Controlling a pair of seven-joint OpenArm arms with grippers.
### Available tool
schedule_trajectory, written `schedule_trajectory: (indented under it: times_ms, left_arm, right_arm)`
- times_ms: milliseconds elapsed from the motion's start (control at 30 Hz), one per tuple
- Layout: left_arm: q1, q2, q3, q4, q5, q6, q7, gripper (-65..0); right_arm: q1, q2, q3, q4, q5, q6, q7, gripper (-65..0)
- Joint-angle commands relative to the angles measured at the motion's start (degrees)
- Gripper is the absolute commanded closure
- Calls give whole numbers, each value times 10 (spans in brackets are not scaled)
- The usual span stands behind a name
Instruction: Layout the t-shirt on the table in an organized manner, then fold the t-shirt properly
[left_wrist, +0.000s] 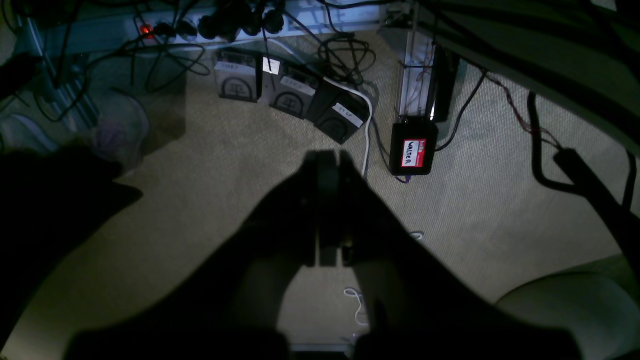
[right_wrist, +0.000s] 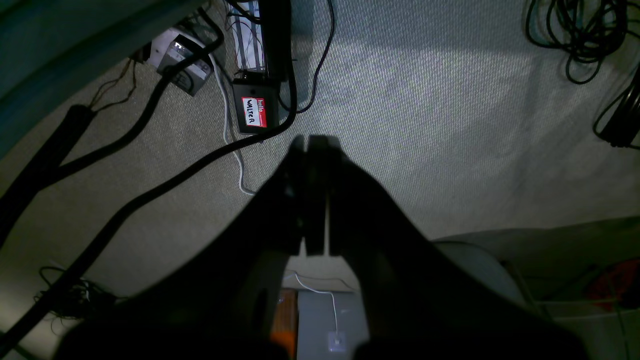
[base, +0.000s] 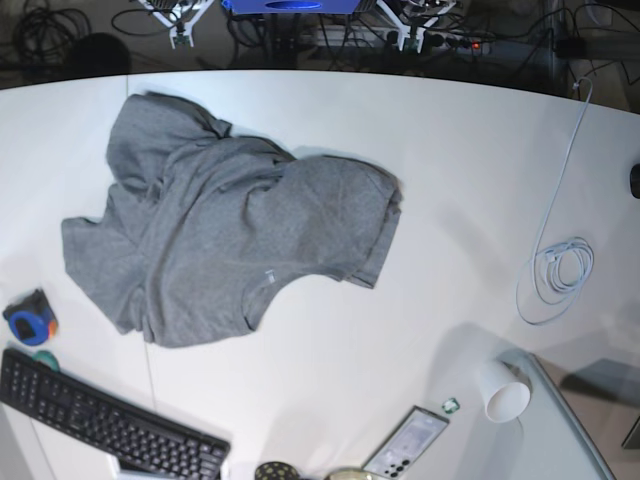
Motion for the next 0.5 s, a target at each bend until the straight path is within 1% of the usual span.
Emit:
schedule_trajectory:
  times_ms: [0, 100, 133, 200, 267, 333, 467]
  left_arm:
    - [15, -7, 0, 9, 2, 3, 2, 0]
    - [54, -15, -5, 71, -3, 3, 2, 0]
    - [67, -19, -5, 94, -3, 3, 3, 0]
    - [100, -29, -6, 144, -3, 3, 7, 0]
    - [126, -31, -6, 181, -3, 3, 8, 0]
    - [153, -44, -6, 213, -3, 3, 8, 0]
    - [194, -52, -6, 263, -3, 3, 7, 0]
  right_arm:
    - [-14, 0, 2, 4, 1, -4, -2, -6]
    - [-42, 0, 2, 43, 1, -5, -5, -6]
    - [-52, 0, 2, 60, 1, -5, -16, -6]
    - [-77, 0, 3, 117, 1, -5, -70, -6]
    - [-108, 0, 3, 190, 1, -5, -124, -6]
    - [-152, 1, 6, 291, 1, -5, -173, -6]
    - [-235, -2, 61, 483, -1, -5, -261, -6]
